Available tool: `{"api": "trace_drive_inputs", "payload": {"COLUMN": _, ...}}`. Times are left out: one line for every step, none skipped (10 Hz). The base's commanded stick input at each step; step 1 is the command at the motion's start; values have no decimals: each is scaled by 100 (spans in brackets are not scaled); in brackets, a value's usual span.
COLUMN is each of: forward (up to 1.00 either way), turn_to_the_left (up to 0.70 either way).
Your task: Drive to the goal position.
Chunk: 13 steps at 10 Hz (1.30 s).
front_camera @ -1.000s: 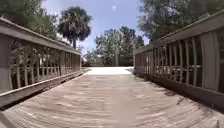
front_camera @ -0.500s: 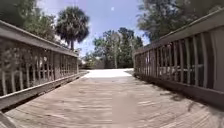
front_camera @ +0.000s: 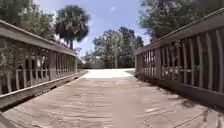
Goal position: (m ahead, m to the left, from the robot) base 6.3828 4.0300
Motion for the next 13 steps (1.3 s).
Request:
{"api": "trace_drive_inputs", "payload": {"forward": 50, "turn_to_the_left": 0}}
{"api": "trace_drive_inputs", "payload": {"forward": 50, "turn_to_the_left": 0}}
{"api": "trace_drive_inputs", "payload": {"forward": 50, "turn_to_the_left": 0}}
{"api": "trace_drive_inputs", "payload": {"forward": 50, "turn_to_the_left": 0}}
{"api": "trace_drive_inputs", "payload": {"forward": 50, "turn_to_the_left": 0}}
{"api": "trace_drive_inputs", "payload": {"forward": 50, "turn_to_the_left": 0}}
{"api": "trace_drive_inputs", "payload": {"forward": 50, "turn_to_the_left": 0}}
{"api": "trace_drive_inputs", "payload": {"forward": 50, "turn_to_the_left": 0}}
{"api": "trace_drive_inputs", "payload": {"forward": 50, "turn_to_the_left": 0}}
{"api": "trace_drive_inputs", "payload": {"forward": 50, "turn_to_the_left": 0}}
{"api": "trace_drive_inputs", "payload": {"forward": 50, "turn_to_the_left": 0}}
{"api": "trace_drive_inputs", "payload": {"forward": 50, "turn_to_the_left": 0}}
{"api": "trace_drive_inputs", "payload": {"forward": 50, "turn_to_the_left": 0}}
